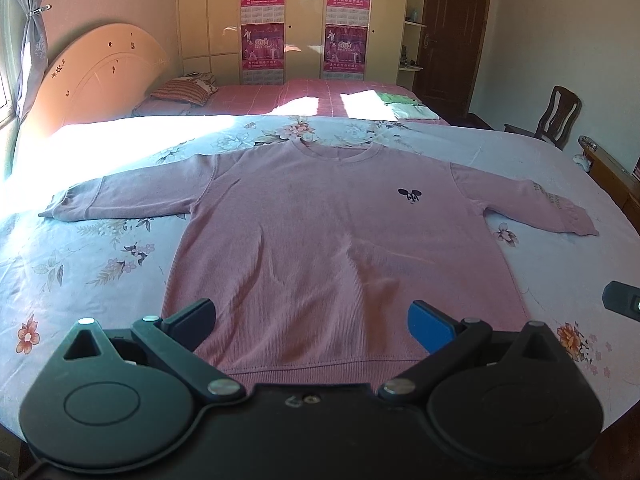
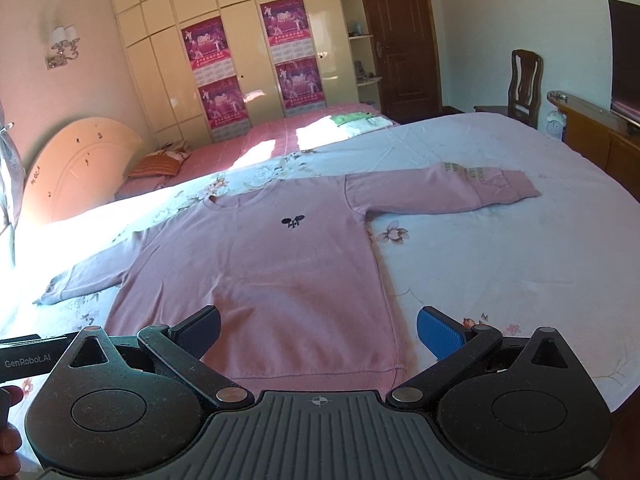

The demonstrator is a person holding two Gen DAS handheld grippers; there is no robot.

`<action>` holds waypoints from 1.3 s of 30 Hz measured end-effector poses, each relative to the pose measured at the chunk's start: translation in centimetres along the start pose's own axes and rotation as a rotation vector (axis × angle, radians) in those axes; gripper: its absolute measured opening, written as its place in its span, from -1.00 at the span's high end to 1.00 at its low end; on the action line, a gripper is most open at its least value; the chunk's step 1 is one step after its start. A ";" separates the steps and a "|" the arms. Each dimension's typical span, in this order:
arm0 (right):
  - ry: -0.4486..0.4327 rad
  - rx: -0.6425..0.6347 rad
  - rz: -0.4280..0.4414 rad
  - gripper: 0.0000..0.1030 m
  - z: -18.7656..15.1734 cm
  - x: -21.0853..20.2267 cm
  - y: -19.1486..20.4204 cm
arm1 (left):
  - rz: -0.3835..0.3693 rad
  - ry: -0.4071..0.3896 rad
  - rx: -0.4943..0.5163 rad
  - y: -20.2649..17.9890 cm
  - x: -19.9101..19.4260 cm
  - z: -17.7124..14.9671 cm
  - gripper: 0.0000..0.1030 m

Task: Fold small clothes
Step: 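Move both tools over the spread pink sweatshirt toward its sleeves, then grasp the cuff of the sleeve with green lettering with the right gripper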

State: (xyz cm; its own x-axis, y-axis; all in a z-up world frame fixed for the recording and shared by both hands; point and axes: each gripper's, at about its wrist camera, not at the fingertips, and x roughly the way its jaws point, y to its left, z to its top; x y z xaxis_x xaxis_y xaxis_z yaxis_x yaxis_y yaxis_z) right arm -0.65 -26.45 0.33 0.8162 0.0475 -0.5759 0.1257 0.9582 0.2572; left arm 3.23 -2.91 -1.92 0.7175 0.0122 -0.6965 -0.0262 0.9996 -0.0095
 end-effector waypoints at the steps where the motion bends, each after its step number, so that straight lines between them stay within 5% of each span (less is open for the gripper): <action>1: -0.001 0.002 -0.007 -1.00 0.3 0.5 -0.5 | 0.002 -0.002 0.000 -0.2 0.5 0.3 -1.00; 26: 0.120 0.142 -0.192 -0.99 8.1 18.9 -16.2 | 0.051 0.105 0.013 -7.7 17.6 7.8 -0.99; 39: 0.179 0.214 -0.282 -0.99 10.2 26.3 -22.7 | 0.057 0.142 -0.003 -10.1 22.9 9.9 -0.99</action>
State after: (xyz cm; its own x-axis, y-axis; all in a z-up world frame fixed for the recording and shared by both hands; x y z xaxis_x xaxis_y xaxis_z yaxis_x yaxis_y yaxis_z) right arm 23.71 -49.81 -12.67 0.6243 -0.1423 -0.7681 0.4610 0.8609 0.2152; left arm 26.82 -12.47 -10.67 0.6091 0.0651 -0.7904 -0.0663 0.9973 0.0311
